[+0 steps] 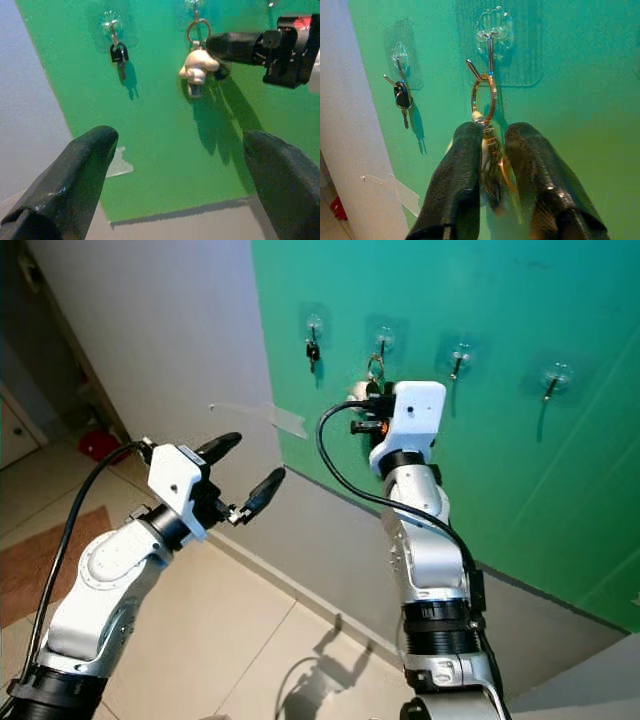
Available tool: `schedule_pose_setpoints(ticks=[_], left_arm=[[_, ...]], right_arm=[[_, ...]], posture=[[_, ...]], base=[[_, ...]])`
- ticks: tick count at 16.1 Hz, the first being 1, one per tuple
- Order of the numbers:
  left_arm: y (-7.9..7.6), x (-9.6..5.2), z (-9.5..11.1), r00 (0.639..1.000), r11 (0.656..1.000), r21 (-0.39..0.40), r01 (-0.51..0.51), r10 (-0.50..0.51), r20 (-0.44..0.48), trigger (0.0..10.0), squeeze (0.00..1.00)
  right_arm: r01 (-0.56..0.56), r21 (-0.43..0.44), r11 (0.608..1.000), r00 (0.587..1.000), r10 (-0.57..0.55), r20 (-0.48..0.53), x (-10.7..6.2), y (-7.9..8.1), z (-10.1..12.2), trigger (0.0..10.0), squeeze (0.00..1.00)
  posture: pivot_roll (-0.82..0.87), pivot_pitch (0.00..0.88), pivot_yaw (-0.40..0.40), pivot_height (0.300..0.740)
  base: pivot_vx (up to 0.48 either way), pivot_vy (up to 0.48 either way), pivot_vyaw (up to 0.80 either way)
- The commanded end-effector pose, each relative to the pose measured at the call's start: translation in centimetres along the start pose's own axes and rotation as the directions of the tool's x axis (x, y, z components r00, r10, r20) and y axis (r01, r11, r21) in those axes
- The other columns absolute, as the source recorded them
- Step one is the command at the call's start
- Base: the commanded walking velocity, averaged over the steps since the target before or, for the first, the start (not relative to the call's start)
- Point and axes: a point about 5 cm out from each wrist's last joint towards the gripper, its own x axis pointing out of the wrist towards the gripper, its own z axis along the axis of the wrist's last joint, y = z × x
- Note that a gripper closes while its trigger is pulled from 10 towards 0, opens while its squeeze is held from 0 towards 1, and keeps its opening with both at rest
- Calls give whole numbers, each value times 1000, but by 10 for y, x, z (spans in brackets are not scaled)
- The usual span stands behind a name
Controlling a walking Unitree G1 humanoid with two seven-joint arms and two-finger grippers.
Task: Hang keys on a hook
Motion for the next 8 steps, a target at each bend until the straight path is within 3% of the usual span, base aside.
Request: schedule_pose_setpoints(ticks=[1, 2, 3, 4, 5, 8], left_arm=[[4, 0, 3, 1000, 1000, 3, -12, 12, 18, 10000, 0], [9, -2, -1, 998, 998, -25, -61, 61, 4, 10000, 0], [10, -2, -2, 997, 997, -32, -76, 76, -1, 10000, 0], [21, -10, -13, 983, 985, -19, -172, 171, -60, 10000, 0], [27, -16, -20, 974, 977, -2, -211, 210, -88, 10000, 0], [32, -29, -34, 955, 969, 44, -244, 248, -165, 10000, 0]], right_arm=[[4, -14, 1000, 998, -5, -58, -6, -4, -9, 10000, 1000], [17, -69, 997, 991, -26, -135, -19, -11, -24, 10000, 718], [18, -80, 997, 988, -30, -151, -22, -13, -27, 10000, 718], [33, -138, 990, 964, -67, -256, -36, -23, -48, 10000, 0], [60, -121, 991, 944, -96, -316, -44, -28, -60, 10000, 0], [91, -136, 987, 907, -138, -398, -61, -43, -78, 10000, 0]], posture=[[-27, 0, 76, 740], [-25, 0, 72, 740], [-25, 0, 72, 740], [-26, 0, 69, 740], [-27, 0, 69, 740], [-23, 0, 65, 740]], base=[[0, 0, 0], [0, 0, 0], [0, 0, 0], [0, 0, 0], [0, 0, 0], [0, 480, 0]])
